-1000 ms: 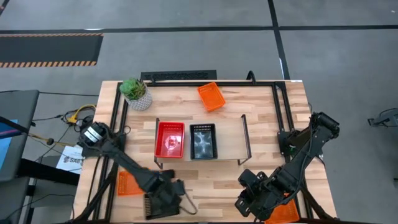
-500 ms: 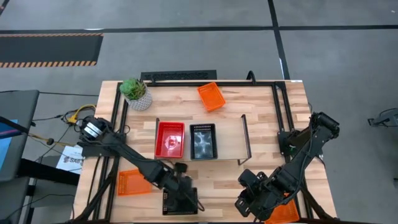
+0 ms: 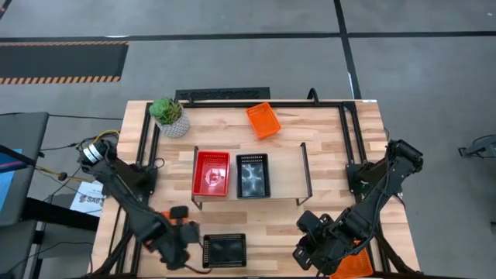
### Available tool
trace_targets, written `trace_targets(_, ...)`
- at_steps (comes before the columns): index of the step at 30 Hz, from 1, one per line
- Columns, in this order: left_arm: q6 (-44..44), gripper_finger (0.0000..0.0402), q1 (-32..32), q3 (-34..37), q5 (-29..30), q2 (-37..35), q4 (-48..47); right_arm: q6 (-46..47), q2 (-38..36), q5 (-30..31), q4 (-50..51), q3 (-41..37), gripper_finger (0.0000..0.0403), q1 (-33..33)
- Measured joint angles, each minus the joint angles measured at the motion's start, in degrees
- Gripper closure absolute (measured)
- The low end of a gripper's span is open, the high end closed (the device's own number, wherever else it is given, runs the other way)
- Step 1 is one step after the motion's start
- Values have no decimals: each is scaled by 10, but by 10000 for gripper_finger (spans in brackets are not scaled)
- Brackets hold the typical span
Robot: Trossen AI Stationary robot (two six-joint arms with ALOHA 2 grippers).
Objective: Stack baskets on shelf by color
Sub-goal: Move the bins to the bottom center of the table
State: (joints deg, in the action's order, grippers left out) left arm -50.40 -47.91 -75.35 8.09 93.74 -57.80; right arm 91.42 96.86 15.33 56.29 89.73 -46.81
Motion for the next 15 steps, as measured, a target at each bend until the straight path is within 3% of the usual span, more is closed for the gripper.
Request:
trace_targets(4,-83,401,-33,6,39,0,-135,-5,0,19,0,0,272,0)
trace_targets(7,-130,401,-39,40,45,1,-175,-5,0,29,0,0,272,1)
trace_targets(10,-140,401,-38,83,18,1,-147,-5,0,29,0,0,272,1)
trace_targets(15,-125,401,-41,138,-43,1,2,0,0,28,-13,0,272,-2)
